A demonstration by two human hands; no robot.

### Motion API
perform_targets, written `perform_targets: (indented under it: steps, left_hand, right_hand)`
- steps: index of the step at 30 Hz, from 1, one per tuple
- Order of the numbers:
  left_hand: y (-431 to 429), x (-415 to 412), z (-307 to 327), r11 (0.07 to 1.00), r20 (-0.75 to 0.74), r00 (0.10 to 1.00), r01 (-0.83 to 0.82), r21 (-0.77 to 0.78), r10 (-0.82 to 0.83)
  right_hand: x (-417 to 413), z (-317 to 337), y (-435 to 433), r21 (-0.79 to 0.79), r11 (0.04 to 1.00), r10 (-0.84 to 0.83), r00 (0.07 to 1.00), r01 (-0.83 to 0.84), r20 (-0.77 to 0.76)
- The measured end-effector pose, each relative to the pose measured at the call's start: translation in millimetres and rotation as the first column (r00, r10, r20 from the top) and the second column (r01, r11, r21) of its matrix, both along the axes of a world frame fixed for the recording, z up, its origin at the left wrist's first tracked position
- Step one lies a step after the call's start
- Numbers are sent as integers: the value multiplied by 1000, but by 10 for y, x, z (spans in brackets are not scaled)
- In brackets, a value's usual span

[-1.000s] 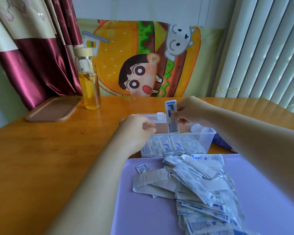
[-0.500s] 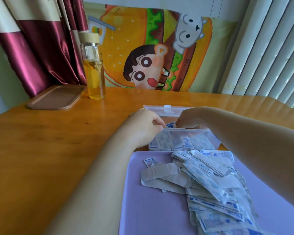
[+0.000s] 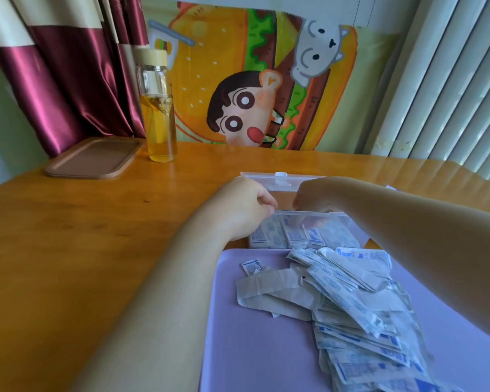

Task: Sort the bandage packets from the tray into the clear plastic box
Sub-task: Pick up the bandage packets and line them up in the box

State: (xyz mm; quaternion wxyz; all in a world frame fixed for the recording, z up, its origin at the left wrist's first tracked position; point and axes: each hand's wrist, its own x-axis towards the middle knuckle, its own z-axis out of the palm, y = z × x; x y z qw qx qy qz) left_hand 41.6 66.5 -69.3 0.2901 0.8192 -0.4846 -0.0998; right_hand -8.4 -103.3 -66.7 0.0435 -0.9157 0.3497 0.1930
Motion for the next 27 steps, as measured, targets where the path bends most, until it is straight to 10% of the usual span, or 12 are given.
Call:
perform_targets:
  steps: [5,13,19,27]
  left_hand:
    - [-8,-6,2,1000,14,1000,-14,4,14]
    - [15,-63,74,1000,78,997,-10,-5,10]
    - [245,-302,289,982,154,987,75,-175,-48]
    - [243,-612,-222,916,156,963,148,373,-220]
  right_hand:
    - [-105,96,-15,220,973,-137,941,70,309]
    - [-1003,204,397,-245,962,270,528,-118,805]
    - [-1533,-125,459,-85,980,196,771,-182,606]
    - [-1478,-350,648,38,991,101,896,-130,432]
